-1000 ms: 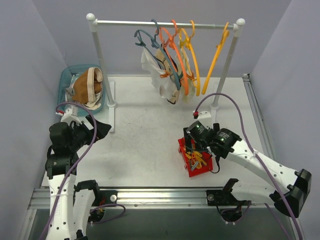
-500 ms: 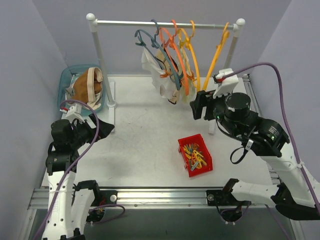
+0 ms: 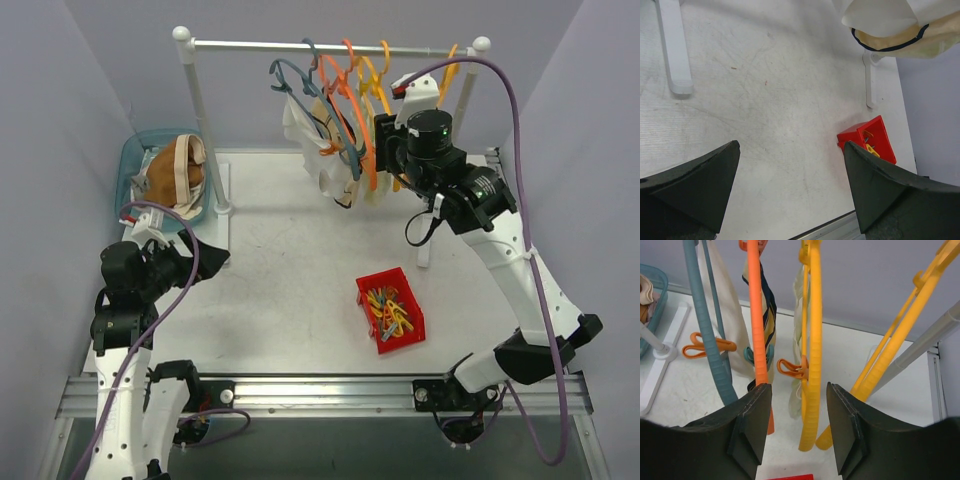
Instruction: Remove the underwear clipped to the hanger
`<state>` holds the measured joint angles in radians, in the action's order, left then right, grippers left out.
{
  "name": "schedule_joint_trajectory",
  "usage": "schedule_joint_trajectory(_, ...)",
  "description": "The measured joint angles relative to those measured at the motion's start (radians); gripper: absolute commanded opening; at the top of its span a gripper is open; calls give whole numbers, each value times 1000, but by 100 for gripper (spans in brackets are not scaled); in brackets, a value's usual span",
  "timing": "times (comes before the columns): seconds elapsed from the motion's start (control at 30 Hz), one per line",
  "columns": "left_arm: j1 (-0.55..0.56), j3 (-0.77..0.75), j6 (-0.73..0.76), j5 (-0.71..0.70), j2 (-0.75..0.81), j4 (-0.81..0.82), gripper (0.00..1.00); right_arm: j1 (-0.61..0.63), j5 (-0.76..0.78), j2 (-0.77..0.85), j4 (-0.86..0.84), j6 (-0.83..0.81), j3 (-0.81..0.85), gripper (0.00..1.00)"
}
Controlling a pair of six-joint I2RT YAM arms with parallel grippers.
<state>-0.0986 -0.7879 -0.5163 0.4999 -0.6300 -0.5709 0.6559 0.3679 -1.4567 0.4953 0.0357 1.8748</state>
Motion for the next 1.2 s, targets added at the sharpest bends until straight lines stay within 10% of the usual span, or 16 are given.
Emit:
schedule_joint_trajectory(0.93, 2, 5, 5, 3, 5, 0, 94, -133, -204, -78, 47, 87, -100, 34)
schedule_joint_trajectory(1.2, 2, 7, 5, 2, 5, 0, 94, -135, -175, -71, 46, 98, -119, 0)
